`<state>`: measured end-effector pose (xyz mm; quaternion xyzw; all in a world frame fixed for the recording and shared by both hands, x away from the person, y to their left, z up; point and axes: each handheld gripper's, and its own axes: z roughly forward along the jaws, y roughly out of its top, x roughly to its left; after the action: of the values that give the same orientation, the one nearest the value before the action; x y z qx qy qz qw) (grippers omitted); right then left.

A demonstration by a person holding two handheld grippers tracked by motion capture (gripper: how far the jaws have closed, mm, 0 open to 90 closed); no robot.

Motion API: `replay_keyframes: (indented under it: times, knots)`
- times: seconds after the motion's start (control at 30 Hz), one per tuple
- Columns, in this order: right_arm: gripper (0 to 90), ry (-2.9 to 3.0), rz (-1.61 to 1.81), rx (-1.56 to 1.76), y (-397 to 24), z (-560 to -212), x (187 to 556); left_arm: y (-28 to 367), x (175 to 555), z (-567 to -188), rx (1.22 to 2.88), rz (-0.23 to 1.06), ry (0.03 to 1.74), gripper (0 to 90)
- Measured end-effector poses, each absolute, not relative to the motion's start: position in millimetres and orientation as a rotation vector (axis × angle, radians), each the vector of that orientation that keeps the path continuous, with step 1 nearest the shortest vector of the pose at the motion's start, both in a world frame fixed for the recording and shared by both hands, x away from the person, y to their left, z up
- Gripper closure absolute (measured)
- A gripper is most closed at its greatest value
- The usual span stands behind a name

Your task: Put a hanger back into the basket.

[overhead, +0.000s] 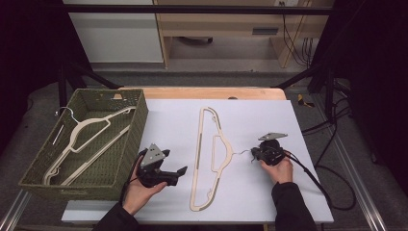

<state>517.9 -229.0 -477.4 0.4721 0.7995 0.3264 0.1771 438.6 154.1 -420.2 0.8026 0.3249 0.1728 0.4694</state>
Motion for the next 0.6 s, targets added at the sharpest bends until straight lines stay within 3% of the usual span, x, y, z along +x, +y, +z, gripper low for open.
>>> replay_keyframes:
  times: [0.6]
  knots:
    - [89.4, 2.237, 0.965, 1.336, -231, -463, 511, 58, 478, -432, 2.086, 0.343, 0.741, 15.3]
